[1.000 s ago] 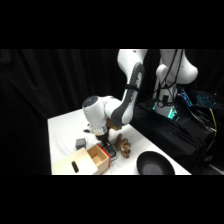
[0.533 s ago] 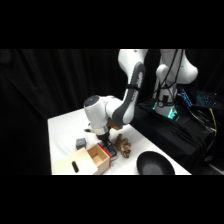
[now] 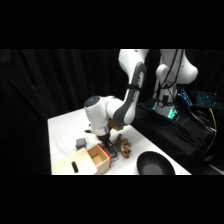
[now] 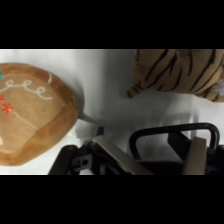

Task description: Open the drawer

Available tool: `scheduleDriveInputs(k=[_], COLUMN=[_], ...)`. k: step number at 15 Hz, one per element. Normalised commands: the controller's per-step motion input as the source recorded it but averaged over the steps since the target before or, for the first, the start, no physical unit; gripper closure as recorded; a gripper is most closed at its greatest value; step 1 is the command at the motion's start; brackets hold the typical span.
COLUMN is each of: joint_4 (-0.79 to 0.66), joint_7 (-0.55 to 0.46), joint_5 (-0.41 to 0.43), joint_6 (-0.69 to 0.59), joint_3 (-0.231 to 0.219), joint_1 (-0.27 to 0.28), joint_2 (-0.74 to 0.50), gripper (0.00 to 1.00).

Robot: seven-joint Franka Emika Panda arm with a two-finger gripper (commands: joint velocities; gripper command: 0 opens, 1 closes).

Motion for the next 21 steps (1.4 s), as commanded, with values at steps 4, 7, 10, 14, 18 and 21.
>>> scheduleDriveInputs(k=[4, 7, 10, 14, 18, 21], joint_4=[0.00, 0.02, 0.01, -0.01, -0.05, -0.11], joint_7=[-0.06, -0.06, -0.06, -0.06, -0.06, -0.06], joint_5=[0.158, 0.154, 0.136, 0.110, 0.096, 0.090], joint_6=[0.00, -0.01, -0.02, -0.02, -0.01, 0.01], joint_3=[0.029, 0.019, 0.011, -0.004, -0.017, -0.022], joint_1=[0.042, 0.025, 0.015, 0.016, 0.015, 0.015], joint_2=[-0.08, -0.08, -0.09, -0.11, -0.15, -0.19], gripper=[0.00, 0.00, 0.00, 0.00, 0.00, 0.00])
